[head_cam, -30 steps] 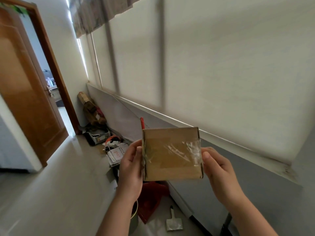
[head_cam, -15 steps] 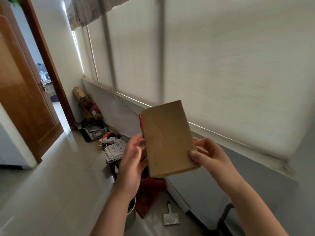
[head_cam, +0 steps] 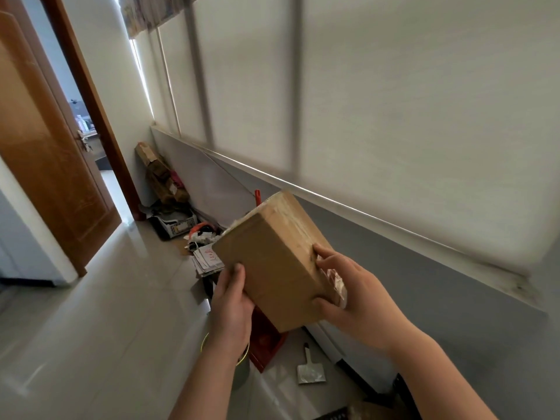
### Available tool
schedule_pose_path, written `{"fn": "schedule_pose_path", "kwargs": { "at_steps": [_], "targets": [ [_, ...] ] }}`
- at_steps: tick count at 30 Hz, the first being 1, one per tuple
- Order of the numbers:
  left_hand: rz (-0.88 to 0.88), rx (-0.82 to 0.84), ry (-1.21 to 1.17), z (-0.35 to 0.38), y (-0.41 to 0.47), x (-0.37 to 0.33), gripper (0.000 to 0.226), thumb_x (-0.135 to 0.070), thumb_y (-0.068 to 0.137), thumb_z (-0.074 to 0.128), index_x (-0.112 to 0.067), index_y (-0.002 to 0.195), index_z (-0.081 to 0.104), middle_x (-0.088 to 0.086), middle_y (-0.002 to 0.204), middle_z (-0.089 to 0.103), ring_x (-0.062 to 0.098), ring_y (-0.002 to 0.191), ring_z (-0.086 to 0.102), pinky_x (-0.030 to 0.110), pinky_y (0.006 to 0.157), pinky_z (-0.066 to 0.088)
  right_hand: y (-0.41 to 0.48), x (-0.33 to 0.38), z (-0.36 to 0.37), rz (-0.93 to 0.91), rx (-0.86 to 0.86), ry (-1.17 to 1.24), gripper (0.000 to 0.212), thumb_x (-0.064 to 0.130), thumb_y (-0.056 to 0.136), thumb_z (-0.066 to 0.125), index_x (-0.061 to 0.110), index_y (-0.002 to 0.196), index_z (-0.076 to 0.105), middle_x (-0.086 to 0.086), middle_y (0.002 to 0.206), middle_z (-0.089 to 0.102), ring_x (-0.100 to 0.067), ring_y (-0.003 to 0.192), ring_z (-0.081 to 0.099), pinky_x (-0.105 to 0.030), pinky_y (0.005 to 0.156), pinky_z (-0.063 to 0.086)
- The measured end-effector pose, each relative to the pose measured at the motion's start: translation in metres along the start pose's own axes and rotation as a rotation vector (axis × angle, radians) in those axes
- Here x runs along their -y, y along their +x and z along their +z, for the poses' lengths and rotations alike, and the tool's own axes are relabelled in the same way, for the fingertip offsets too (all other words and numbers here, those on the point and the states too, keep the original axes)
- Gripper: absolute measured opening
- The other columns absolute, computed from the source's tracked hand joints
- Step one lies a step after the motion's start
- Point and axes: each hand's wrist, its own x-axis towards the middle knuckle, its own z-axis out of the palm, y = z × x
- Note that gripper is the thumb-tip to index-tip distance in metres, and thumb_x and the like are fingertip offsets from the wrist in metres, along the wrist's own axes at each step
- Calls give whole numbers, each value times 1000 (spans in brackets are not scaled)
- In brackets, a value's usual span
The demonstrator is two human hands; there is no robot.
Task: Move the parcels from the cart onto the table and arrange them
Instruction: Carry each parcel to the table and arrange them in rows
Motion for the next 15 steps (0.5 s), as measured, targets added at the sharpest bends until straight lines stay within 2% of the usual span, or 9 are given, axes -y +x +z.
{"fn": "schedule_pose_path", "kwargs": {
  "at_steps": [2, 4, 5, 6, 8, 10, 12, 13, 15],
  "targets": [
    [171, 9, 189, 7, -4, -9, 36, -36, 85, 55, -23, 119, 57, 2, 117, 66, 22, 114, 59, 30, 85, 51, 0, -9, 7, 114, -91, 319, 25, 13, 78, 74, 21, 95, 59, 19, 126, 58, 6, 115, 51, -19, 93, 41],
    [405, 52, 550, 17, -9, -17, 35, -41, 90, 57, -26, 122, 55, -1, 122, 59, 15, 112, 57, 26, 86, 48, 0, -17, 17, 247, -194, 797, 14, 8, 77, 73, 14, 78, 60, 12, 90, 71, -2, 92, 64, -20, 78, 51],
    [541, 76, 785, 24, -11, -19, 41, -44, 89, 52, -26, 126, 52, -2, 125, 54, 10, 111, 56, 24, 86, 48, 0, -23, 24, 310, -238, 1015, 11, 10, 76, 70, 13, 78, 60, 8, 81, 70, -7, 82, 66, -21, 71, 53],
    [669, 88, 1017, 31, -15, -21, 48, -44, 87, 48, -23, 130, 51, -3, 125, 51, 8, 107, 55, 23, 84, 48, -1, -28, 30, 370, -265, 1227, 11, 11, 75, 65, 11, 85, 59, 2, 81, 71, -12, 79, 67, -24, 70, 55],
    [833, 116, 1295, 45, -22, -20, 51, -41, 88, 46, -17, 133, 50, -1, 126, 52, 13, 105, 56, 28, 81, 50, -4, -38, 41, 443, -273, 1558, 25, 7, 77, 55, 7, 103, 55, -8, 95, 71, -19, 85, 70, -28, 74, 57],
    [862, 158, 1355, 53, -28, -16, 49, -37, 89, 46, -16, 133, 51, 0, 128, 53, 17, 110, 56, 34, 86, 50, -8, -41, 47, 485, -264, 1674, 33, 7, 81, 50, 6, 114, 55, -14, 107, 69, -22, 92, 69, -30, 76, 57],
    [836, 182, 1366, 54, -29, -14, 48, -35, 90, 50, -17, 134, 51, 0, 130, 52, 17, 115, 54, 36, 90, 49, -12, -43, 51, 514, -263, 1714, 34, 9, 83, 50, 6, 116, 58, -16, 110, 68, -23, 93, 69, -32, 74, 58],
    [825, 188, 1362, 52, -27, -13, 47, -35, 90, 51, -17, 134, 51, -1, 130, 52, 15, 116, 53, 35, 91, 49, -13, -44, 51, 526, -267, 1721, 34, 11, 84, 49, 7, 115, 60, -16, 110, 68, -23, 93, 70, -32, 73, 58],
    [794, 213, 1302, 48, -25, -13, 47, -38, 90, 48, -18, 132, 52, -3, 128, 52, 9, 113, 52, 23, 90, 45, -13, -44, 48, 540, -277, 1718, 34, 22, 85, 48, 9, 111, 66, -17, 110, 68, -24, 95, 69, -33, 73, 58]
  ]
}}
